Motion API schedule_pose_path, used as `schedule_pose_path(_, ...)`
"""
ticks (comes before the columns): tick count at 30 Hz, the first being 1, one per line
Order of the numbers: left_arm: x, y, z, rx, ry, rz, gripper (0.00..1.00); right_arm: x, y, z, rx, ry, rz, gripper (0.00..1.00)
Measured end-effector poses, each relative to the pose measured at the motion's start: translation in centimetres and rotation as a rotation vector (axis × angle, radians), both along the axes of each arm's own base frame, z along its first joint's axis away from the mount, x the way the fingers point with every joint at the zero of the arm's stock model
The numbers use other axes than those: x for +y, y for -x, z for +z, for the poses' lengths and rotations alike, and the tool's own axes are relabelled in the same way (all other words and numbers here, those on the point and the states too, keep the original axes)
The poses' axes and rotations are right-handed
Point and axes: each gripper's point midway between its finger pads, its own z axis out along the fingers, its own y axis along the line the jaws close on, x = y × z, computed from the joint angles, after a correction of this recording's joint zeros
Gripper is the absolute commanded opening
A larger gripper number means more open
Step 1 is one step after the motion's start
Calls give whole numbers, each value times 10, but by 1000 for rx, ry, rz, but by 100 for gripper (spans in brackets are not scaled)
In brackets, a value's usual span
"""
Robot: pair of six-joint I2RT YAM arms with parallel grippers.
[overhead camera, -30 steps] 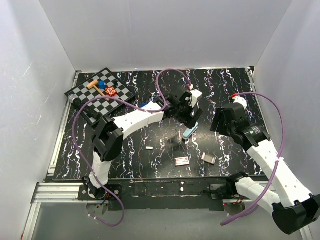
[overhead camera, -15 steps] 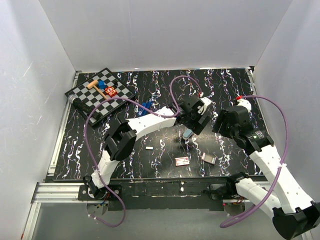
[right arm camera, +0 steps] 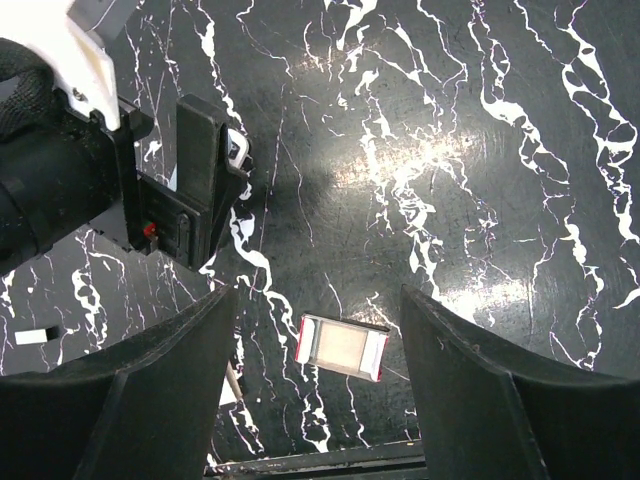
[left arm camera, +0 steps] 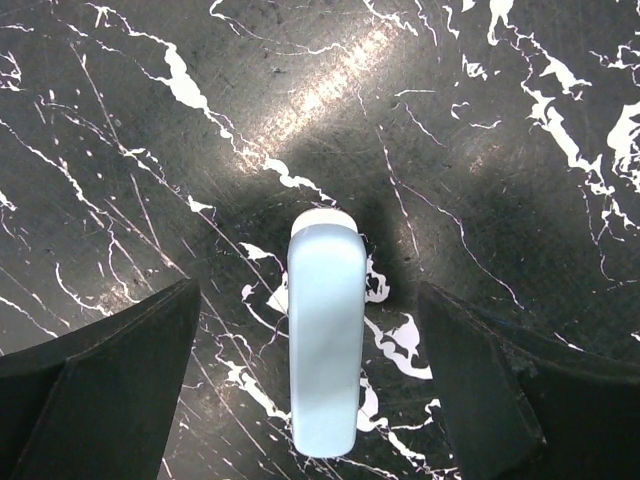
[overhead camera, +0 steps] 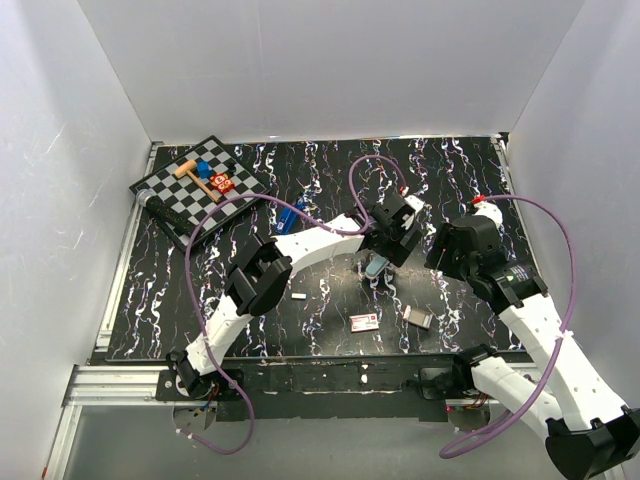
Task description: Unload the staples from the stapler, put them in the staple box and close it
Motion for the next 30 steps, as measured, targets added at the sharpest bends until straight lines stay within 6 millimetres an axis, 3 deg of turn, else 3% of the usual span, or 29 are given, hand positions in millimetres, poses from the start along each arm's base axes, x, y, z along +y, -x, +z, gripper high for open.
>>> schedule_pose_path(3, -1, -1, -5, 4, -4, 4, 74, 0, 0, 1, -3, -1, 0, 73)
schedule_pose_path(10, -3, -2, -13, 10, -14, 4, 59, 0, -1, 3, -13, -5, 1, 72)
schedule_pose_path(18, -4, -3, -13, 6, -13, 0, 23, 1, -2, 2, -16, -7, 2, 71)
schedule_pose_path(20, -4, -3, -13, 6, -13, -1, 2, 1, -2, 1, -16, -8, 4, 71)
schedule_pose_path(30, -2, 0, -12, -2, -5, -30, 0, 5, -1, 2, -18, -18, 25, 69)
